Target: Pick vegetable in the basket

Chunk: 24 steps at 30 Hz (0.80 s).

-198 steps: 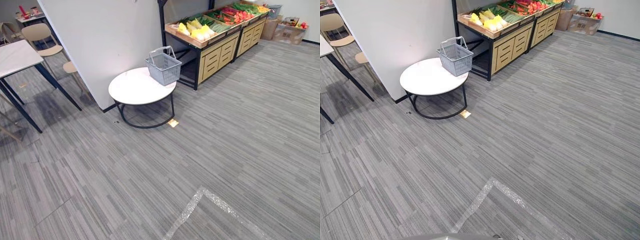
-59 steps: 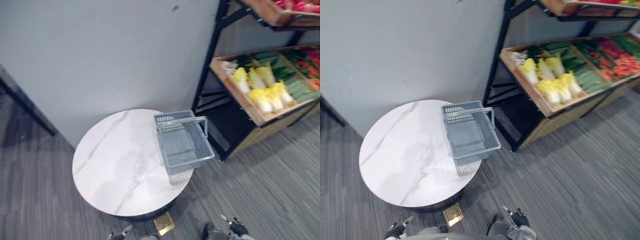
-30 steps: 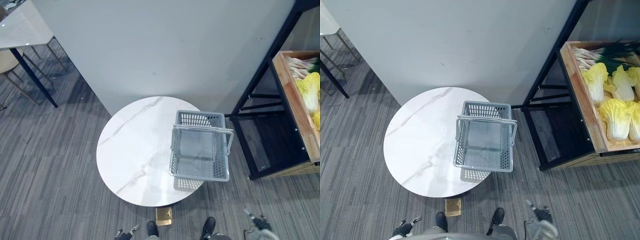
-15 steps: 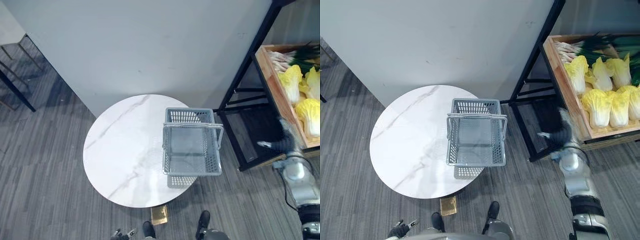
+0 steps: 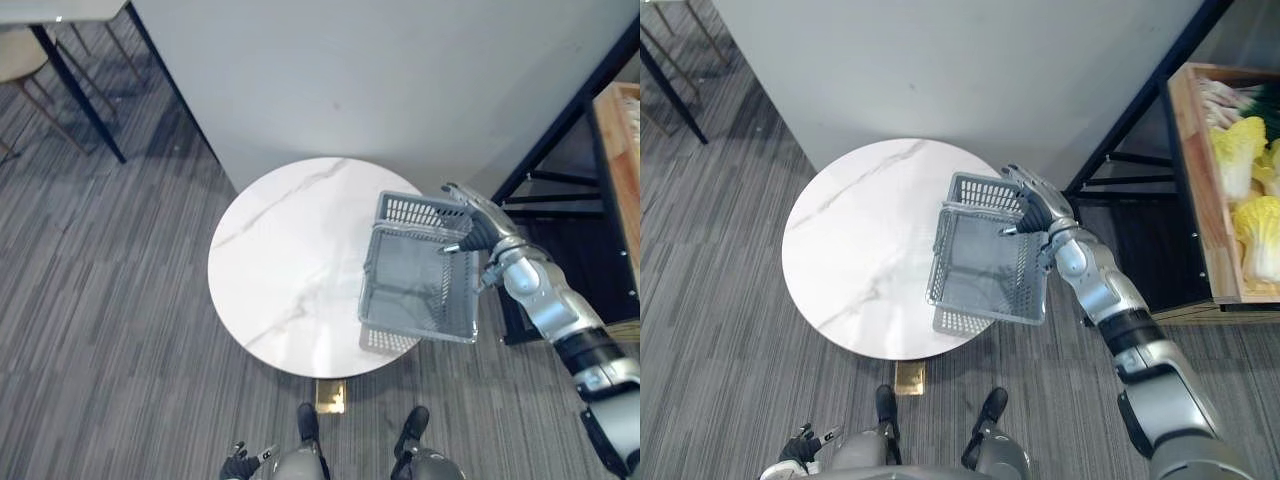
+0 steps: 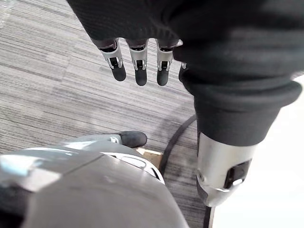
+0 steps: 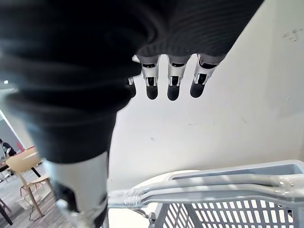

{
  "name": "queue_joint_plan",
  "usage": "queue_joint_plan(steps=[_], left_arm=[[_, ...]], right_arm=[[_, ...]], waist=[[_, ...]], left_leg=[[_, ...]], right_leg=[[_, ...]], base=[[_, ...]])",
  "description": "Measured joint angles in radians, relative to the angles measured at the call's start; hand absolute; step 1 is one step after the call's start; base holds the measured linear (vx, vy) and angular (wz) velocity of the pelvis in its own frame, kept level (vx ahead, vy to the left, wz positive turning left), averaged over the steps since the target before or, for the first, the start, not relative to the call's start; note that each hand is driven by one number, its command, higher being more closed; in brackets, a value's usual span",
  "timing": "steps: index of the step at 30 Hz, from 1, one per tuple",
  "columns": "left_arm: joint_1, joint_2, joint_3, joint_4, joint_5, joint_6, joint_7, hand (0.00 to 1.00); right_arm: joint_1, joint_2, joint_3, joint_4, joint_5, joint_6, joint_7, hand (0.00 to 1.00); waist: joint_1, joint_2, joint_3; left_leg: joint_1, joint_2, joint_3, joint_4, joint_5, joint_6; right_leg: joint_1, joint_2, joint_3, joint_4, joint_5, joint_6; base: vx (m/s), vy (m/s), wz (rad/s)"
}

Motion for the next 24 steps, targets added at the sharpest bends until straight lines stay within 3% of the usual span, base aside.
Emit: queue_joint_plan(steps=[5, 12, 24], left_arm=[[-0.001, -0.005, -0.001, 0.000, -0.003, 0.000, 0.001, 0.00], [-0.006, -0.001, -0.002, -0.001, -0.041, -0.016, 0.000, 0.00], [-0.019, 0.003, -0.018, -0.005, -0.079, -0.025, 0.000, 0.00]], right_arm=[[-0.086, 0.000, 0.000, 0.108, 0.000, 0.016, -0.001, 0.00], [-0.149, 0.000, -0.002, 0.235, -0.031, 0.038, -0.003, 0.00], [-0.190, -0.034, -0.002, 0.289, -0.044, 0.046, -0.004, 0.00]], waist=[[0.015, -0.002, 0.039], [0.014, -0.010, 0.079], [0.015, -0.014, 0.119]], left_leg=[[-0.030, -0.010, -0.012, 0.000, 0.011, 0.012], [-0.059, -0.022, -0.030, 0.000, 0.014, 0.016], [-0.085, -0.032, -0.028, 0.000, 0.016, 0.020]], right_leg=[[-0.019, -0.007, -0.010, -0.010, 0.015, 0.000], [-0.038, -0.018, -0.023, -0.011, 0.023, 0.003], [-0.069, -0.027, -0.014, -0.011, 0.038, 0.000]], base=[[0.02, 0.034, 0.07], [0.06, 0.034, 0.06], [0.05, 0.019, -0.01]])
